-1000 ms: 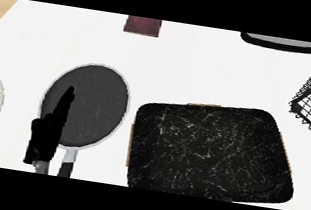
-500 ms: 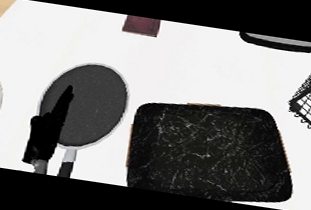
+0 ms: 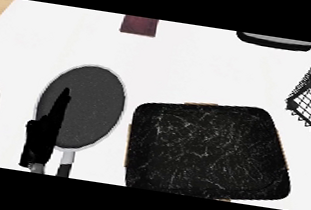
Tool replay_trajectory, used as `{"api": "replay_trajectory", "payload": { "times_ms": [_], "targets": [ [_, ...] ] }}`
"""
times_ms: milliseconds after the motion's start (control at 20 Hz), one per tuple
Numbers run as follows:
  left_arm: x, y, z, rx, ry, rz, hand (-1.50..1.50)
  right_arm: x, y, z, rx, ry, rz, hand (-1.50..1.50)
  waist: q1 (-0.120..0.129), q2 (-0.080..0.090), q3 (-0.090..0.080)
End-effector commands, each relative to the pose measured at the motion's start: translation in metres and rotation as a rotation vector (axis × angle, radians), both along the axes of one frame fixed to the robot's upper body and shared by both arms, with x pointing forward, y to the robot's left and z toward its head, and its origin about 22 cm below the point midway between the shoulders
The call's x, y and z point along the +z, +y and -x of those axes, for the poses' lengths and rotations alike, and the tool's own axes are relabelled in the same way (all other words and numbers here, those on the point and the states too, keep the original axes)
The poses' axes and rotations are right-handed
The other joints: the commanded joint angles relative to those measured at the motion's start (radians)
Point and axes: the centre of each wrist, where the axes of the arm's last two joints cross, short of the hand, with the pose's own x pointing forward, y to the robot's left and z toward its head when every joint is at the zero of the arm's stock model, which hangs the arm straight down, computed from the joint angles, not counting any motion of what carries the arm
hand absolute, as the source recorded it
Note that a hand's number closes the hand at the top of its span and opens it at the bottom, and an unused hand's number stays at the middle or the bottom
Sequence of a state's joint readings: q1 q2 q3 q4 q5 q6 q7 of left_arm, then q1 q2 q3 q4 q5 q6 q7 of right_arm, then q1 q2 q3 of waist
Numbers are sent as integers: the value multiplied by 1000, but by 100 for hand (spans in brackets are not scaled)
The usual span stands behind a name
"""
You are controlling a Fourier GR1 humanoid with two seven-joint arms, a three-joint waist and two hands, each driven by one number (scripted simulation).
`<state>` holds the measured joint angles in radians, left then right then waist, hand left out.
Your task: Pick the can from the tray and place it in the tiered basket
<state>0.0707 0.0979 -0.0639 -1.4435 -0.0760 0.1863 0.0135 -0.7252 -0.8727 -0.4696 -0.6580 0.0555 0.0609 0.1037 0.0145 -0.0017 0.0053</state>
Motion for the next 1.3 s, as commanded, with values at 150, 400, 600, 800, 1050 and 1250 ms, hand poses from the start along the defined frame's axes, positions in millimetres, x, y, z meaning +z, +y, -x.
{"api": "replay_trajectory", "payload": {
  "times_ms": [150, 400, 600, 800, 1050, 1250],
  "targets": [
    [-17, 4, 6, 8, 73, 20, 0, 43, -40, 37, -252, -224, -10, -150, -14, 6, -5],
    [-12, 7, 15, 50, 65, 11, 0, 65, -95, 110, -433, -242, -45, -150, -30, 2, -3],
    [-8, 17, 12, 46, 61, 9, 0, 91, -122, 167, -466, -243, -61, -150, -46, -2, -3],
    [-9, 18, 24, 60, 81, 26, 0, 53, -145, 222, -471, -236, -72, -150, -65, -6, -2],
    [-20, 11, 24, 75, 75, 13, 0, 50, -158, 276, -415, -190, -80, -150, -81, -4, 1],
    [-22, 18, 35, 90, 84, 10, 0, 53, -161, 309, -349, -228, -93, -150, -81, -8, 0]
  ]
}}
